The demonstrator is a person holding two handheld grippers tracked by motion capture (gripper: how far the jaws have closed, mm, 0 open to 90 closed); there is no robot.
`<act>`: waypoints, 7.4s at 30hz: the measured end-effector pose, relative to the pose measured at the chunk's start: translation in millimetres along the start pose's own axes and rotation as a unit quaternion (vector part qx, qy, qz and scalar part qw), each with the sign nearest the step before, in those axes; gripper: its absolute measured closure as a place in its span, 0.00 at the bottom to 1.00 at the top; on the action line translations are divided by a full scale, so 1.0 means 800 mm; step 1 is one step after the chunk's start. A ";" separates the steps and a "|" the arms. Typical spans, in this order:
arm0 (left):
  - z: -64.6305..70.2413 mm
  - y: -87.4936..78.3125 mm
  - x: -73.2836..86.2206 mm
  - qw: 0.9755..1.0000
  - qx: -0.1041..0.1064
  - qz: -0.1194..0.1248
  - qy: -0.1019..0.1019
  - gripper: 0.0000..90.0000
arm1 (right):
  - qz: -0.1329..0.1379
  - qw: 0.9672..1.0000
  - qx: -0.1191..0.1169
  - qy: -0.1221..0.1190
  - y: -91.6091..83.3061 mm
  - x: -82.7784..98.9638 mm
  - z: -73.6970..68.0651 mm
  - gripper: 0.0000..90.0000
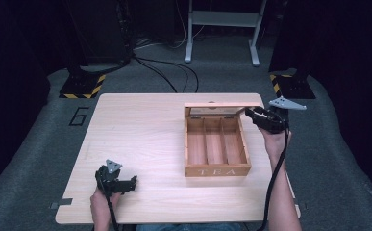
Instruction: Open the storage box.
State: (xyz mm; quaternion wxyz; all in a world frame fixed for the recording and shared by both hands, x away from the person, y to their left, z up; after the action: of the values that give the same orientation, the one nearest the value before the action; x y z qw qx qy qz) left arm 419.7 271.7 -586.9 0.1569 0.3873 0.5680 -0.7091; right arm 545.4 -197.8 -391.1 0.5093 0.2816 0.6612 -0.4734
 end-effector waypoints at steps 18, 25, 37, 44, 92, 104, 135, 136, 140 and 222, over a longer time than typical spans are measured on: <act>0.000 0.001 0.000 1.000 0.002 0.002 -0.002 0.00 | 0.000 1.000 0.000 -0.004 0.000 0.000 0.000 0.66; 0.000 0.001 0.000 1.000 0.002 0.002 -0.002 0.00 | 0.000 1.000 0.002 -0.005 0.001 -0.001 0.000 0.67; 0.000 0.001 0.000 1.000 0.002 0.002 -0.002 0.00 | -0.001 1.000 0.002 -0.007 0.001 -0.001 0.000 0.67; 0.000 0.001 0.000 1.000 0.002 0.002 -0.002 0.00 | 0.000 1.000 0.002 -0.006 0.001 -0.001 0.000 0.67; 0.000 0.000 0.000 1.000 -0.001 0.001 0.002 0.01 | -0.002 1.000 0.005 -0.011 0.000 0.000 0.000 0.67; 0.000 0.000 0.000 1.000 -0.001 0.000 0.001 0.01 | -0.001 1.000 0.004 -0.012 -0.001 0.000 -0.001 0.67; 0.000 0.000 0.000 1.000 0.002 0.000 -0.002 0.01 | -0.002 1.000 0.003 -0.014 -0.001 0.001 0.000 0.67; 0.000 0.000 0.000 1.000 0.002 0.000 -0.001 0.00 | -0.002 1.000 0.004 -0.014 -0.001 0.001 0.000 0.67; 0.000 0.000 0.000 1.000 0.000 0.000 0.000 0.00 | -0.002 1.000 0.004 -0.014 -0.001 0.001 -0.001 0.67; 0.001 0.000 0.000 1.000 0.002 0.000 0.004 0.00 | -0.096 0.995 -0.015 0.026 -0.048 0.173 -0.035 0.59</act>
State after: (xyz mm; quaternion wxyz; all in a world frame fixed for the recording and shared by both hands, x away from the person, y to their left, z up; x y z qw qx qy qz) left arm 419.7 271.1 -586.6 0.1540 0.3906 0.5668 -0.7088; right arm 456.5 -203.0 -507.5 0.4479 0.2213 0.7052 -0.5031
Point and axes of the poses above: each handheld gripper's, and its own axes: y roughly forward along the jaws, x roughly out of its underside, z roughly to its right, the point moved 8 cm from there along y, roughly forward along the jaws, and after that the axes turned 6 degrees about x, right-handed, at the moved point
